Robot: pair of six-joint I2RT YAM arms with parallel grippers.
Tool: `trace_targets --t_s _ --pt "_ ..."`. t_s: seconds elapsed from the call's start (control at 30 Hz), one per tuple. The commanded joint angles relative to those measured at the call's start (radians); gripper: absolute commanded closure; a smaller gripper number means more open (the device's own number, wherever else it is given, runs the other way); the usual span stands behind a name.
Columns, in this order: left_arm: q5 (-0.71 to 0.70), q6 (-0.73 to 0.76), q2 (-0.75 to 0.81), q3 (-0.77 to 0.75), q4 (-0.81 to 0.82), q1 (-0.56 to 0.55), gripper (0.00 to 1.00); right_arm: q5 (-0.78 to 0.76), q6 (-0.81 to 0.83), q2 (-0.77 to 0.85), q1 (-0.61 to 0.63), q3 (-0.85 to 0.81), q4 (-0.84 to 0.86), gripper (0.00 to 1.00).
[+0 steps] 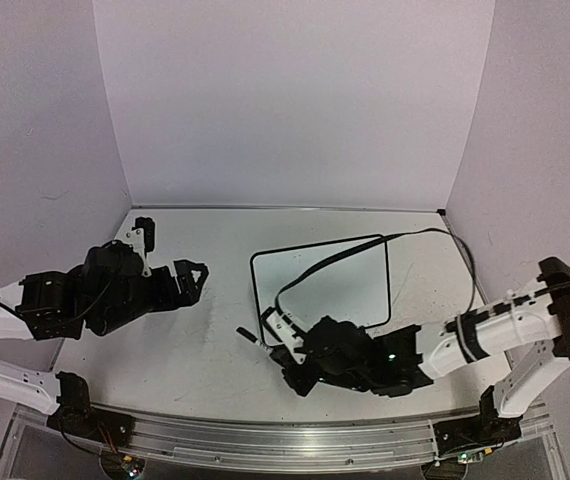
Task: Write a sentence on the whiteboard
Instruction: Pass from the right arm to the left
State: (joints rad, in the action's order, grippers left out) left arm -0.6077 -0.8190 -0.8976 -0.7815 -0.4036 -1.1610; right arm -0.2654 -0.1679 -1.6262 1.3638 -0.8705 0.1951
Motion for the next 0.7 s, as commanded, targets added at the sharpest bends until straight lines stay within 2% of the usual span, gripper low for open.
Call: trace_targets --t_s 0.0,0.13,0.3,0.43,0.67 --pt "0.16 0.047 -0.055 -0.027 0.136 0.009 0.01 -0.084 -0.031 0.208 -0.034 0.125 0.0 1.0" --pt "0.469 0.127 -0.167 -0.062 0.271 0.044 0.01 -0.069 -0.004 0.358 -0.081 0.194 -0.018 1.0" --pt "0.738 0.146 -0.266 -0.072 0.452 0.05 0.04 -0.025 0.027 0.44 -0.098 0.199 -0.037 1.0" --pt "0.865 0.105 -0.326 -0.075 0.566 0.057 0.07 0.004 0.031 0.447 -0.098 0.18 -0.051 1.0" --pt "0.955 0.002 -0.437 -0.133 0.597 0.069 0.19 0.033 0.062 0.434 -0.098 0.159 -0.043 1.0"
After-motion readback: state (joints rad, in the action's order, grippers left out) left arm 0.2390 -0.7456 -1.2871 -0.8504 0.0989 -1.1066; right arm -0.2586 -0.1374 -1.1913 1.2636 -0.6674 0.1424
